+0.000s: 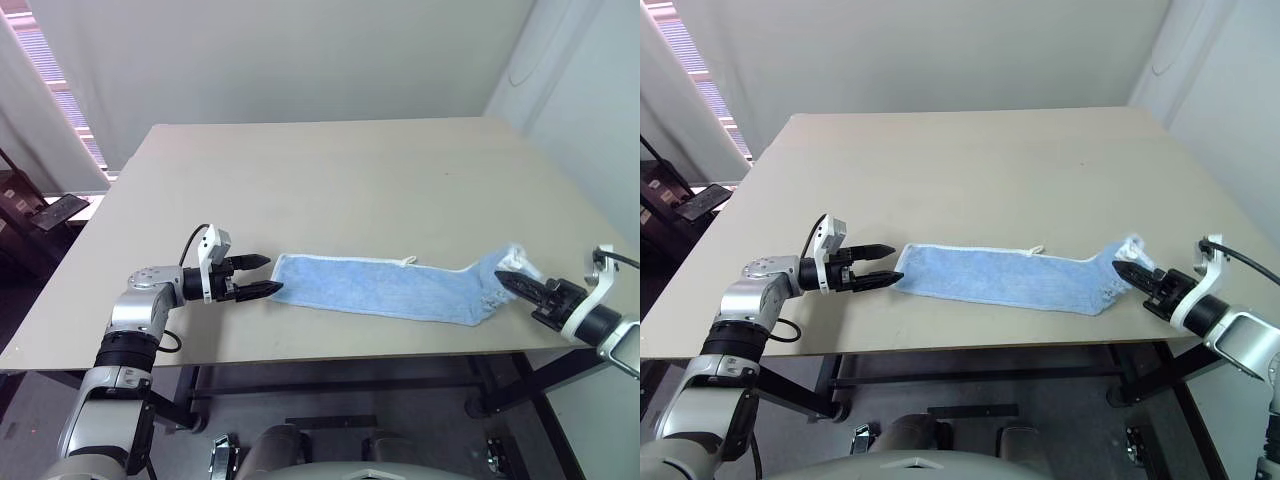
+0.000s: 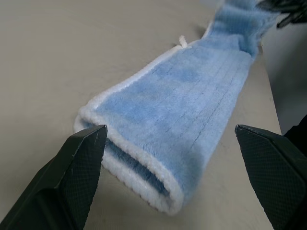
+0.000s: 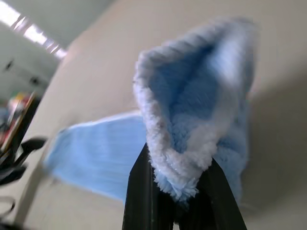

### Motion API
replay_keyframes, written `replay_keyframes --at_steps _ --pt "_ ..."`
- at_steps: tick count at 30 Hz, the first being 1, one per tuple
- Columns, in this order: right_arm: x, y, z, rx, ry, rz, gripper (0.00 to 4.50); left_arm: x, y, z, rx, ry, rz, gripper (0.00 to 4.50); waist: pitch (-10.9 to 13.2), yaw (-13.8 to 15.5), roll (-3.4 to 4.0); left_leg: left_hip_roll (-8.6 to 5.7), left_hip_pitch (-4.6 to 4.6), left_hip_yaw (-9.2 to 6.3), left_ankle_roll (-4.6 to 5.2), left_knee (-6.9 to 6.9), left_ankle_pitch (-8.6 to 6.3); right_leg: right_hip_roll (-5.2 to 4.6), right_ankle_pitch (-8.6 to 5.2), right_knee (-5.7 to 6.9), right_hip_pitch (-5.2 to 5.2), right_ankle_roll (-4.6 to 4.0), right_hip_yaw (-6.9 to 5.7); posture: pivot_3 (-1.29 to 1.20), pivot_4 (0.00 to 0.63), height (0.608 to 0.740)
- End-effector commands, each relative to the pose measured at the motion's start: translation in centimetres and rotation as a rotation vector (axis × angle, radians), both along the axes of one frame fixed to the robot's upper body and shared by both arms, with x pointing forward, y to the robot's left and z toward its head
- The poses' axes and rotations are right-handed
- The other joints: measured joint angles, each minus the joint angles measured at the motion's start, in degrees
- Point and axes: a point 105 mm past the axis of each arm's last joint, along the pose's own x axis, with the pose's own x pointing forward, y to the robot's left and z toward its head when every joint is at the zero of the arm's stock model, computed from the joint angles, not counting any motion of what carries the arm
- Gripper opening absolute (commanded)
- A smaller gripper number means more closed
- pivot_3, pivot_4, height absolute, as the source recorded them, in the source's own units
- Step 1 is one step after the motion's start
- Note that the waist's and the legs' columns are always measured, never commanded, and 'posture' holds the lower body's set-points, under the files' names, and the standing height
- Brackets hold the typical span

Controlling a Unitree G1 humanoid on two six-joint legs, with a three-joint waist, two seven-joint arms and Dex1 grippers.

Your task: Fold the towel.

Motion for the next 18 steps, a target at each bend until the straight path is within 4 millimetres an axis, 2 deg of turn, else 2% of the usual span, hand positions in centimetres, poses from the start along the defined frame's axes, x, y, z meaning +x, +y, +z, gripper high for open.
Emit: replay_keyframes --at_steps 1,4,9,18 --pt "0.2 3.3 1.8 -0.077 -0.077 0.168 0.04 0.3 -0.3 1.4 0.002 -0.056 -0.020 4.50 0.0 -0.1 0.00 -0.01 0.00 0.00 0.00 0.03 0.00 -0.01 0.00 -0.02 0.00 0.00 0.00 0.00 0.000 0.736" --pt "0.7 5.7 1.6 -0.125 -0.078 0.266 0.04 0.3 -0.5 1.4 0.003 -0.054 -0.024 4.50 0.0 -0.2 0.00 -0.01 -0.01 0.02 0.00 0.07 0.00 -0.02 0.01 -0.05 -0.04 0.01 0.00 0.00 0.000 0.736" --pt "1.6 10.3 -0.4 -0.232 -0.043 0.442 0.04 0.3 -0.9 0.9 0.015 -0.054 -0.034 4.50 0.0 -0.1 0.00 -0.01 -0.03 0.04 -0.02 -0.01 0.01 -0.01 0.01 -0.03 -0.18 0.00 0.00 0.00 0.000 0.736" --pt "2.4 13.6 -4.0 -0.320 0.010 0.533 0.04 0.2 -1.1 0.8 0.017 -0.060 -0.029 4.50 0.0 -0.2 -0.02 -0.04 -0.12 0.04 -0.05 -0.02 0.02 -0.03 0.04 -0.02 -0.32 0.03 -0.03 0.00 0.000 0.736"
